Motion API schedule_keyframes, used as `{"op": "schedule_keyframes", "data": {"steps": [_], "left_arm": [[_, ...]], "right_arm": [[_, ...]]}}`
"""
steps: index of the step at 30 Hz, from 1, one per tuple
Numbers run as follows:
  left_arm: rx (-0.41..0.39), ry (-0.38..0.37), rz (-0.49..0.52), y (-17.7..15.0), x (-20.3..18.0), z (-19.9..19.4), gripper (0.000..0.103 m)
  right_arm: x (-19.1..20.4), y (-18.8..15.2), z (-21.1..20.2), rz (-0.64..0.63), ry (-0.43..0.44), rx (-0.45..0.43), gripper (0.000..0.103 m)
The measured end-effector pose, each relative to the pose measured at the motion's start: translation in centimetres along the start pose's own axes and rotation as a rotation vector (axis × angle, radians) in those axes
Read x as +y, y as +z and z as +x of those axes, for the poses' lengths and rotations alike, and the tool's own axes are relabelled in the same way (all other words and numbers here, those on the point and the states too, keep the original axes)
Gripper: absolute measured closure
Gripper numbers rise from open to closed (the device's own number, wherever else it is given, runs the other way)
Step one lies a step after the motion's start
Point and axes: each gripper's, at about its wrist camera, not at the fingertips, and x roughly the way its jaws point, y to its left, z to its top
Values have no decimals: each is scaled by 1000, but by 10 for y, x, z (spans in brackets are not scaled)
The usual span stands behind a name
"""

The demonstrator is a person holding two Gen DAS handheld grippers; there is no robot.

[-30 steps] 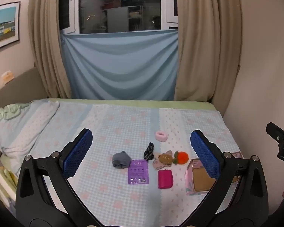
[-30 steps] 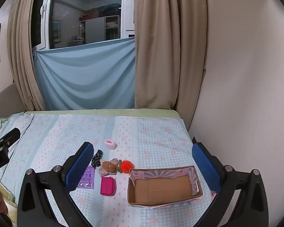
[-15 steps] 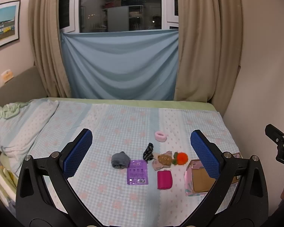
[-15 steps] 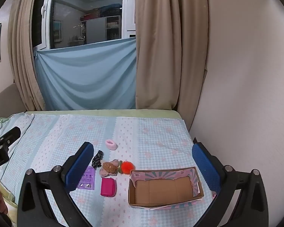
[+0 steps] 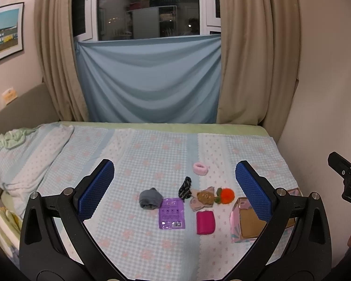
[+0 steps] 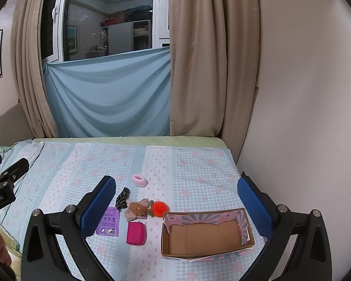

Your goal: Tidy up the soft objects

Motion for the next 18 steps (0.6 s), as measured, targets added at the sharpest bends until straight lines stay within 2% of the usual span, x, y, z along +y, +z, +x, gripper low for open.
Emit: {"op": "schedule_keyframes", "data": {"steps": [18], "left_arm": [[20, -1, 2, 0, 1, 7, 0]], "right_arm": [[2, -2, 2, 3, 6, 1, 0]]}}
